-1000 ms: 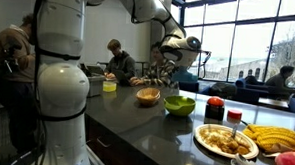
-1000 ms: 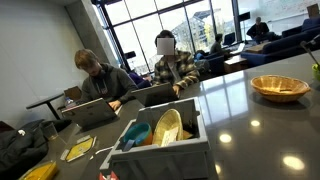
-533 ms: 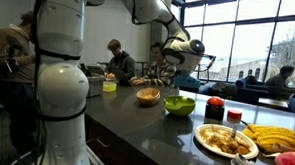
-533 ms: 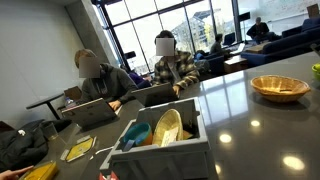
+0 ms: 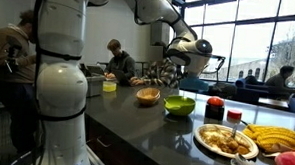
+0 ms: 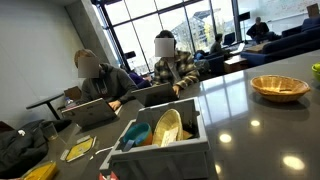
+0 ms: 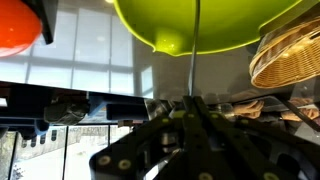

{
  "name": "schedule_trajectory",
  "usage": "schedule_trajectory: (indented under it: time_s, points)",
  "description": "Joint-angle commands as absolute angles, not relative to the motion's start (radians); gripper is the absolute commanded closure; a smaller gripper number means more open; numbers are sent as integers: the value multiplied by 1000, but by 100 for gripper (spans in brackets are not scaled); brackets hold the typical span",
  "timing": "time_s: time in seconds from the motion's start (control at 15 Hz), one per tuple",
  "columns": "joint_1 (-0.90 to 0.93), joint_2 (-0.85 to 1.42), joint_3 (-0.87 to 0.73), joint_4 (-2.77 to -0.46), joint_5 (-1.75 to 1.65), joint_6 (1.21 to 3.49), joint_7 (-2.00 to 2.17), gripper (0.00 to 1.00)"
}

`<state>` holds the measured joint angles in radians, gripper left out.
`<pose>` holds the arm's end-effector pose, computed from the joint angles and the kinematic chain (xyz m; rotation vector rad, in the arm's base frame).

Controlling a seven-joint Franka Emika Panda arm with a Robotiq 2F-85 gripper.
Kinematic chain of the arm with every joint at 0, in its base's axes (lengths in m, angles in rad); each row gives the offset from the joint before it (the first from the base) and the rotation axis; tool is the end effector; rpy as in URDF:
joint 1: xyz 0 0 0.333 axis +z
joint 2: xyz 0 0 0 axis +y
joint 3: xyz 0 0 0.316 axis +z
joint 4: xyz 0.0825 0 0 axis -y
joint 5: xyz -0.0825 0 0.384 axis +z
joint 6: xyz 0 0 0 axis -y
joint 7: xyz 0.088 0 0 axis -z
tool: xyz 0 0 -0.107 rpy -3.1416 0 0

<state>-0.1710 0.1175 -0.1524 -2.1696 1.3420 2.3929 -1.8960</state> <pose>0.5394 -0.1711 0.3556 -2.4661 -0.7211 -1.1872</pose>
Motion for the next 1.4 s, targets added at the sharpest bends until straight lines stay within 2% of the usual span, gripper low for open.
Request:
schedule_trajectory:
  time_s: [0.0,0.47,1.33]
  points:
    - [-167,139,-151,-2098,1320,2403,-1885,99]
    - [-106,142,-88,-2038,1276,2360,-1903,99]
    - [-129,132,-108,-2143,1256,2340,-1880,99]
